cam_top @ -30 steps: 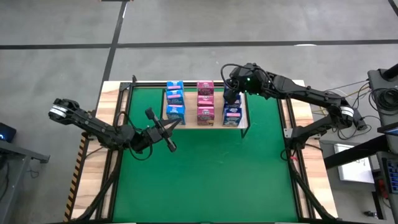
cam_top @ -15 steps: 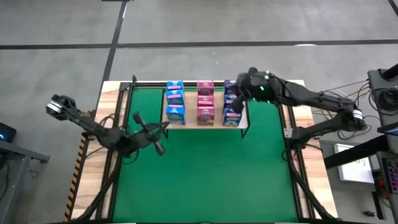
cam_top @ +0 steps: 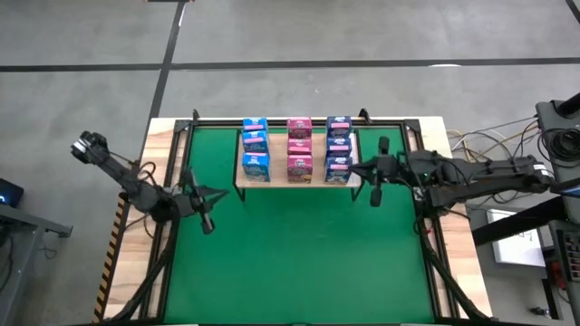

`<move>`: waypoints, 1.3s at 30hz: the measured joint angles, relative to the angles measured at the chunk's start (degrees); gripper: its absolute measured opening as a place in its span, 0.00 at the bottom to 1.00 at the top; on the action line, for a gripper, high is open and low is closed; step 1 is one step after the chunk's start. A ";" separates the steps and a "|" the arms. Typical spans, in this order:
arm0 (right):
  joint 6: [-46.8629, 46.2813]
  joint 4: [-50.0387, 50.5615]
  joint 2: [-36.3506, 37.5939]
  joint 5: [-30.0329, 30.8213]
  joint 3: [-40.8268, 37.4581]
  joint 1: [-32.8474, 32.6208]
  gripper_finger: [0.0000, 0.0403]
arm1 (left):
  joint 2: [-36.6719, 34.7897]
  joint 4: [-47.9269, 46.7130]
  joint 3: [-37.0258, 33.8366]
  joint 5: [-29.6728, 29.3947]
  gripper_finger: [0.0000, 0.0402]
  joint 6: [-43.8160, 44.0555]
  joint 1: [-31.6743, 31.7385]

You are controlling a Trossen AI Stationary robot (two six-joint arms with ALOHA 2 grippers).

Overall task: Stack cereal on shelf
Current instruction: Return to Home Position

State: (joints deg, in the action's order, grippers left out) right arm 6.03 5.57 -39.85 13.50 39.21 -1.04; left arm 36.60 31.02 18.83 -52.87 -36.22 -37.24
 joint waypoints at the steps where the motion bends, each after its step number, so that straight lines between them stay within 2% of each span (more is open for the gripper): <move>1: -0.24 -1.29 1.50 -0.52 -2.13 -0.29 0.02 | -0.77 -5.94 0.81 1.09 0.00 3.49 -0.15; 3: -0.71 -3.57 4.28 -0.96 -5.87 -0.82 0.02 | -2.13 -18.49 3.06 5.40 0.00 11.62 -0.14; 6: -0.81 -8.16 8.10 -3.35 -11.42 -0.85 0.02 | -3.24 -34.97 6.29 21.55 0.00 21.24 -0.12; 8: -0.93 -10.82 10.55 -4.42 -14.70 -0.85 0.02 | -3.41 -38.48 7.35 30.54 0.00 22.77 -0.22; 9: -0.92 -11.57 11.65 -4.57 -16.01 -0.85 0.02 | -3.71 -38.13 7.40 32.12 0.00 22.95 -0.19; 16: -0.36 -12.53 22.49 -5.64 -23.47 -0.83 0.02 | -7.75 -36.40 3.96 30.89 0.00 22.89 0.41; 25: 3.09 -11.85 38.85 -8.09 -30.10 -0.83 0.02 | -22.88 -31.24 -2.24 30.70 0.00 20.76 0.71; 28: 4.56 -9.20 39.86 -8.71 -31.98 -0.81 0.02 | -28.46 -30.65 -4.50 30.68 0.00 20.69 0.75; 33: 7.33 -14.15 38.71 -9.52 -35.46 -0.83 0.02 | -36.67 -30.52 -9.00 30.24 0.00 20.86 0.75; 35: 9.38 -19.51 38.90 -9.54 -38.17 -0.83 0.02 | -36.56 -29.53 -11.19 28.27 0.00 21.21 0.82; 39: 11.26 -17.10 38.66 -10.73 -38.50 -0.83 0.02 | -36.64 -23.24 -17.05 25.44 0.00 23.51 0.90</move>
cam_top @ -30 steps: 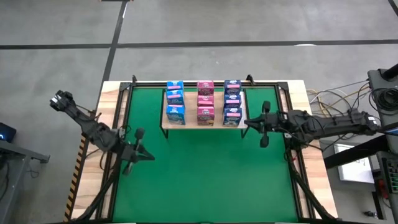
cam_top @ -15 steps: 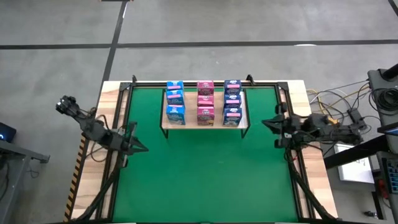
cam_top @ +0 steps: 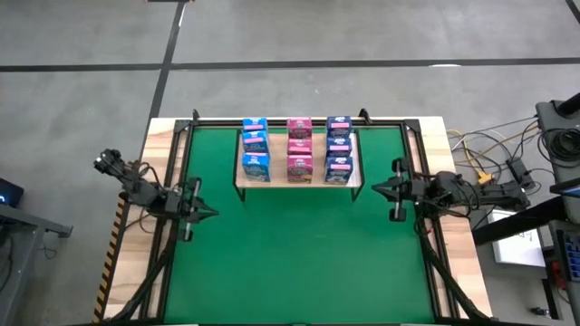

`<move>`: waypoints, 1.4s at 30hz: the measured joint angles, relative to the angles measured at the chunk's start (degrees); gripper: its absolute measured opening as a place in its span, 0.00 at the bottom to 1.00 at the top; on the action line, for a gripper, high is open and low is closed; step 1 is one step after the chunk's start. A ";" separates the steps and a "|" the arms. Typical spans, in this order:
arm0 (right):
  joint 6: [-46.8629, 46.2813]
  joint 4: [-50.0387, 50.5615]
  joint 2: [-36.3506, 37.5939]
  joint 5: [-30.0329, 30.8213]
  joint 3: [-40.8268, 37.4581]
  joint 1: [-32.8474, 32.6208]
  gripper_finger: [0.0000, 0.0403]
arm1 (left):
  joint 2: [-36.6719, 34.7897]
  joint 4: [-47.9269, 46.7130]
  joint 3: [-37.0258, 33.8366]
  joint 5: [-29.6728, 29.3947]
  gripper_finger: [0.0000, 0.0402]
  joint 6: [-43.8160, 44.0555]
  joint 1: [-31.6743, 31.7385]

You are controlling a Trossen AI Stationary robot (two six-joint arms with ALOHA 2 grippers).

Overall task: Stack cereal on shelf
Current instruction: Return to Home Position

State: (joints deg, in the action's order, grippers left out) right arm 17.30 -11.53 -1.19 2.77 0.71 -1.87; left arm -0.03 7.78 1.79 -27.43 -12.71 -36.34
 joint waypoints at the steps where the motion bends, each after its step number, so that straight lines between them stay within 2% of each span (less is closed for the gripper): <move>1: 0.21 -0.25 -0.13 -0.32 0.00 0.00 0.02 | 0.05 0.98 -1.18 -0.50 0.00 0.09 0.00; 8: 0.70 0.98 -0.77 0.21 -0.02 0.00 0.02 | 1.24 0.07 -0.57 -1.90 0.00 5.60 0.06; 42: 0.72 1.07 -1.20 0.24 -0.09 0.01 0.02 | 1.50 -0.16 -0.55 -1.99 0.00 5.73 0.07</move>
